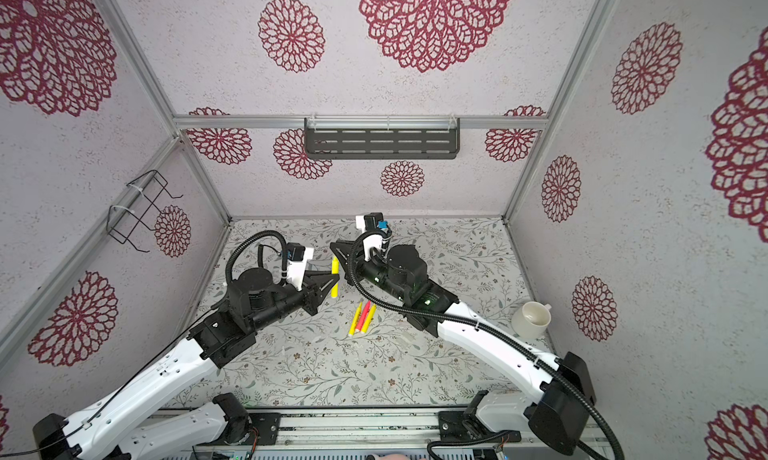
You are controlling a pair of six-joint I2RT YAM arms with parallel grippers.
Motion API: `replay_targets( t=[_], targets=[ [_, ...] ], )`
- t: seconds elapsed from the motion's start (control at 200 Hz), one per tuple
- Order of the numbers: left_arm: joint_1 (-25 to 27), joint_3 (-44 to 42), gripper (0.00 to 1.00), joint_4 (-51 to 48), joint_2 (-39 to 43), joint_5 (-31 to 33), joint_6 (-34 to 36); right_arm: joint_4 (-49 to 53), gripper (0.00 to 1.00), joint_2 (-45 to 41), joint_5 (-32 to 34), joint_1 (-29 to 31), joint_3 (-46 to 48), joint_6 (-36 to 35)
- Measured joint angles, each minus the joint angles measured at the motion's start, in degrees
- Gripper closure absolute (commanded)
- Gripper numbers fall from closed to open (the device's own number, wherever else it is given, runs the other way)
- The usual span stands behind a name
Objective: Insert the pens into the pen caps
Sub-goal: 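Lower the translucent cap with the right gripper onto the highlighter tip, then press the cap down onto the highlighter with the right gripper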
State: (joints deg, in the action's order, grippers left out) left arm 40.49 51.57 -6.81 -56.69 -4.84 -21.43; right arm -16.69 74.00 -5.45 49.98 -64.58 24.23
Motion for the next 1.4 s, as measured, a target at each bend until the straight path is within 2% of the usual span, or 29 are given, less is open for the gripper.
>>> replay_targets(
  t=[0.34, 0.605, 0.695, 0.791, 0.946, 1.056, 1.121, 1.396],
  targets=[
    [-0.35, 0.00, 1.00, 0.02, 0.02, -0.68, 0.22, 0.11, 0.95, -0.11, 1.14, 0.44, 0.02, 0.39],
    [-1.40, -2.32, 1.00, 4.48, 0.94, -0.70, -0.68, 10.27, 0.82, 3.19, -0.33, 0.42, -9.42, -2.43],
    [-1.75, -2.89, 1.00, 5.09, 1.64, 0.20, -1.09, 13.33, 0.72, 4.48, -1.88, 0.42, -11.96, -3.48],
    [-3.04, -2.86, 1.00, 8.87, 2.34, 2.73, -1.53, 18.60, 0.65, 4.87, -4.83, 0.59, -12.09, -4.46],
    [-3.54, -2.99, 1.00, 8.68, 2.64, 4.39, -1.81, 19.19, 0.60, 5.35, -6.25, 0.20, -12.52, -4.70],
    [-3.63, -3.02, 1.00, 11.02, 2.62, 5.40, -2.19, 21.22, 0.46, 5.42, -7.96, 0.39, -12.61, -4.85],
    [-3.69, -3.02, 1.00, 11.82, 2.62, 5.60, -2.27, 22.25, 0.42, 5.42, -8.59, 0.44, -12.61, -5.14],
    [-3.69, -3.52, 1.00, 13.51, 2.64, 5.33, -2.19, 24.30, 0.38, 4.92, -10.32, -1.55, -12.66, -5.49]
  ],
)
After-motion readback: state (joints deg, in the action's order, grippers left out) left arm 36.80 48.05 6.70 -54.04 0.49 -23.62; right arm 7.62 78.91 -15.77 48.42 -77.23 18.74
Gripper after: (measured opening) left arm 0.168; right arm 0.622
